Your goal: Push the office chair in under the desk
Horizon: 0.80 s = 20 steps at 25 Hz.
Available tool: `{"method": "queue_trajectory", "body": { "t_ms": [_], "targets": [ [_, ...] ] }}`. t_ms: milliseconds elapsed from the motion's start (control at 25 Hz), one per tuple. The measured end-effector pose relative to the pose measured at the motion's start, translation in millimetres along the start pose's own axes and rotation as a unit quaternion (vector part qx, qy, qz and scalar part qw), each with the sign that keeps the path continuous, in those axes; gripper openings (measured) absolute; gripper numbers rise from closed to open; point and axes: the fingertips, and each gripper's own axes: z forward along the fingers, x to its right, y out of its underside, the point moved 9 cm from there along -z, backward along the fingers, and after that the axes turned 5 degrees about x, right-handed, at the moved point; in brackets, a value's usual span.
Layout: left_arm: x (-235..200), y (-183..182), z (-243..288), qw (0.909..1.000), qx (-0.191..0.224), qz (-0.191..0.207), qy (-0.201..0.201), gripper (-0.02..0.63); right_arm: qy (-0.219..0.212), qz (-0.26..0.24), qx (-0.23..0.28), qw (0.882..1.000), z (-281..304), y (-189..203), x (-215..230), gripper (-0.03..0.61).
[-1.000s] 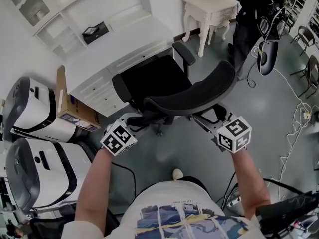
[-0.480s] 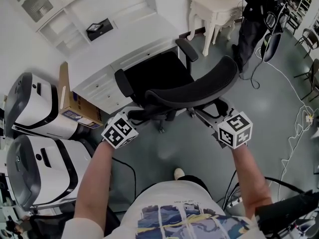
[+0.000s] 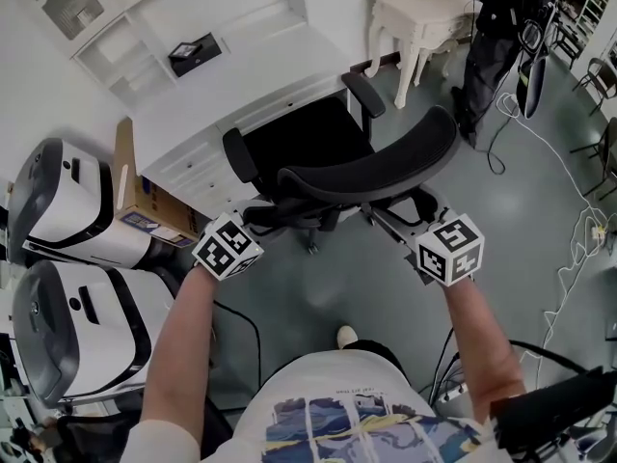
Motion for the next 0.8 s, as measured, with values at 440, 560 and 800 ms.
{"method": "queue_trajectory", "body": {
  "t_ms": [440,560,800],
  "targets": [
    [-4.8,3.0,-1.0,0.9997,0.018,-0.013,0.005,0.187,0.015,-0.003,0.002,1.0,3.3,-1.9,-2.3,0.337],
    [-5.5,2.4,-0.3,0.9997,0.017,-0.016,0.006,0.187,0.015,-0.003,0.0,1.0,3.7,-1.9,-1.4,0.337],
    [-5.5,2.9,0.3,0.9996,0.014,-0.026,0.003,0.195,0.02,-0.005,0.001,1.0,4.7,-0.7,-2.4,0.337]
  ]
}}
